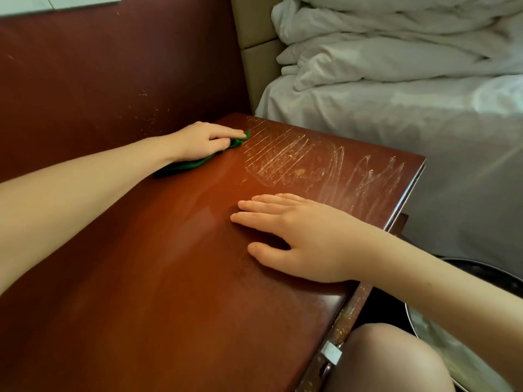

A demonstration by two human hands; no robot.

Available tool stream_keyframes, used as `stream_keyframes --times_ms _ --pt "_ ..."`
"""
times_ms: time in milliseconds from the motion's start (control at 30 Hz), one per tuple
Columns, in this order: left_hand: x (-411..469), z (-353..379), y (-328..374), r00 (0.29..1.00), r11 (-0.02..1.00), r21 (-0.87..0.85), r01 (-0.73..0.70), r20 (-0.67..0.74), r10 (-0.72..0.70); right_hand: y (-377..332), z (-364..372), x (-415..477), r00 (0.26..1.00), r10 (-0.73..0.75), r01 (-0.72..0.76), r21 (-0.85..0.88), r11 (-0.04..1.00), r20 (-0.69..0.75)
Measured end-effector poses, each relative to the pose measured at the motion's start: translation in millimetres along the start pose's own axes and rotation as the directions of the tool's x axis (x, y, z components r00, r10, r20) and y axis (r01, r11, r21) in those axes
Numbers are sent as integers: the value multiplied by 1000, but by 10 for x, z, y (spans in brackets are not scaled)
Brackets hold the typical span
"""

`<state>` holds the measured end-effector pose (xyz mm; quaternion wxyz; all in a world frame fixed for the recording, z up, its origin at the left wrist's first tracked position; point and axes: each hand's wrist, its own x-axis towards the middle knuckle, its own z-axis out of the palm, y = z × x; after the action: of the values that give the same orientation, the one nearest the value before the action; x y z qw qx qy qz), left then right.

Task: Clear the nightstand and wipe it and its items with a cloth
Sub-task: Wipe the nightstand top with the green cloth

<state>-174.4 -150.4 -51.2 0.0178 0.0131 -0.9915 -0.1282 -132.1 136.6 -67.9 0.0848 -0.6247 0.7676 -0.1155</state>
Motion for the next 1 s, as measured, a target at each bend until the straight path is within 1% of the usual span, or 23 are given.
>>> stream_keyframes --times_ms 267,467,567,667,867,1000 --pt "-632 78 271 985 986 -6 -169 34 169 -28 2 -11 1000 16 -16 -22 1000 5" --pt "-800 105 322 973 976 0 -219 67 219 -38 8 -12 999 32 -31 -35 999 9" --pt "-765 91 291 976 980 -29 -199 81 201 -42 10 -15 1000 29 -28 -43 999 12" --pt "-683 88 248 983 983 -42 -177 47 179 -41 14 -19 999 30 -30 -53 998 9" --pt "-374 72 63 999 999 -17 -42 -34 42 -47 8 -23 999 38 -36 -58 998 30" --pt "-168 50 -38 998 999 -8 40 -57 -41 -43 16 -13 999 34 -33 -57 998 22"
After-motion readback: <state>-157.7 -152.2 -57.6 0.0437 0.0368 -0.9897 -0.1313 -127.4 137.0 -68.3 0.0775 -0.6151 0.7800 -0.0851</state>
